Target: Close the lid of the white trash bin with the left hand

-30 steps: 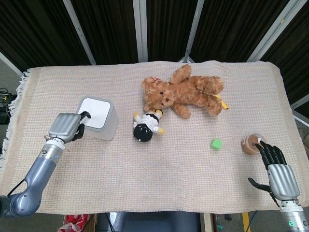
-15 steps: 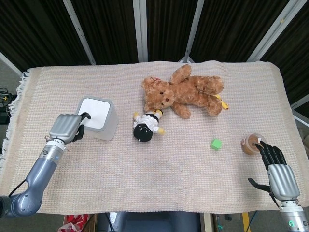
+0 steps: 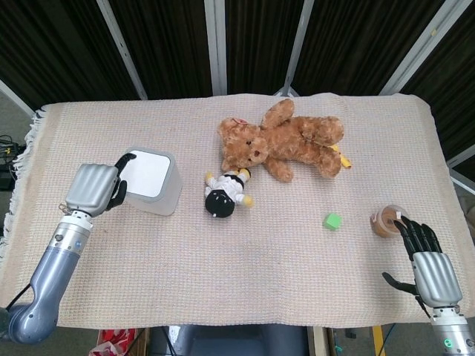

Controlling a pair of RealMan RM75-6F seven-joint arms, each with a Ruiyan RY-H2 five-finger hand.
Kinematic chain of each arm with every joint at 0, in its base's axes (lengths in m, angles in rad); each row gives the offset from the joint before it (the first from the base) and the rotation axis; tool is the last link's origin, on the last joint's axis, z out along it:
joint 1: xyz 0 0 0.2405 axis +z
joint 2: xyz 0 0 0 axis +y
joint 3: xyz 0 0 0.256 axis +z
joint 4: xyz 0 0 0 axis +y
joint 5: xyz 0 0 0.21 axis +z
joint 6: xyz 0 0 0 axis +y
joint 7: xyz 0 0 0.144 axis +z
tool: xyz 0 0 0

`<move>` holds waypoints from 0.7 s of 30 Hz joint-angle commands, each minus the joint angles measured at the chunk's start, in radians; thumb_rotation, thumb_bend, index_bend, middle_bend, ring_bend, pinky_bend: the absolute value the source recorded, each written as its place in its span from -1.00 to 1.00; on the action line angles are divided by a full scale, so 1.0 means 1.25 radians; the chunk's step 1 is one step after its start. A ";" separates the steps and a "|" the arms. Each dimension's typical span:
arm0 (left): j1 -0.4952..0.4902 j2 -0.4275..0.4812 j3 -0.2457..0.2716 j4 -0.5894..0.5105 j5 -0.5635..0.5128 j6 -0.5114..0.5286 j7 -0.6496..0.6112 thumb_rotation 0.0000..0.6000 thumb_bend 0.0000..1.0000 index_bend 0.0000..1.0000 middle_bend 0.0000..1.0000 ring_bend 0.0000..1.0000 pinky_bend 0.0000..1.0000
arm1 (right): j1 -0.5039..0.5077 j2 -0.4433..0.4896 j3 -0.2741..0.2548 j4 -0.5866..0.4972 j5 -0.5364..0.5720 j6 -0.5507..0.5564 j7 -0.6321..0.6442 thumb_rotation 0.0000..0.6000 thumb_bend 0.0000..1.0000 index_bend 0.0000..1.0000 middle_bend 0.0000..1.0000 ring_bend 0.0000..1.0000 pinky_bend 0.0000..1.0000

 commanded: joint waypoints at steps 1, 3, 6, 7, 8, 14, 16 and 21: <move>0.096 0.017 0.056 -0.045 0.164 0.092 -0.038 1.00 -0.35 -1.00 -0.62 -0.48 -0.13 | 0.000 0.002 -0.001 0.003 -0.002 -0.001 -0.005 1.00 -0.62 -1.00 -1.00 -1.00 -1.00; 0.138 0.016 0.091 -0.053 0.223 0.118 -0.056 1.00 -0.43 -1.00 -0.85 -0.70 -0.26 | 0.000 0.003 -0.003 0.004 -0.003 -0.003 -0.009 1.00 -0.62 -1.00 -1.00 -1.00 -1.00; 0.216 0.003 0.157 -0.049 0.325 0.169 -0.098 1.00 -0.48 -1.00 -1.00 -0.94 -0.47 | 0.001 0.004 -0.005 0.005 -0.005 -0.004 -0.018 1.00 -0.62 -1.00 -1.00 -1.00 -1.00; 0.241 -0.004 0.179 -0.038 0.361 0.185 -0.113 1.00 -0.52 -1.00 -1.00 -0.99 -0.64 | 0.001 0.003 -0.005 0.006 -0.006 -0.004 -0.021 1.00 -0.62 -1.00 -1.00 -1.00 -1.00; 0.279 -0.015 0.213 -0.012 0.417 0.212 -0.132 1.00 -0.55 -1.00 -1.00 -1.00 -0.74 | 0.001 0.002 -0.005 0.007 -0.007 -0.004 -0.026 1.00 -0.62 -1.00 -1.00 -1.00 -1.00; 0.417 -0.072 0.292 0.176 0.596 0.329 -0.194 1.00 -0.90 -1.00 -1.00 -1.00 -1.00 | -0.004 -0.002 -0.005 0.011 -0.010 0.007 -0.056 1.00 -0.62 -1.00 -1.00 -1.00 -1.00; 0.458 -0.086 0.301 0.238 0.616 0.364 -0.229 1.00 -0.92 -1.00 -1.00 -1.00 -1.00 | -0.005 -0.005 -0.004 0.012 -0.010 0.010 -0.065 1.00 -0.62 -1.00 -1.00 -1.00 -1.00; 0.520 -0.106 0.294 0.364 0.622 0.405 -0.292 1.00 -0.93 -1.00 -1.00 -1.00 -1.00 | -0.006 -0.009 -0.002 0.014 -0.009 0.014 -0.073 1.00 -0.62 -1.00 -1.00 -1.00 -1.00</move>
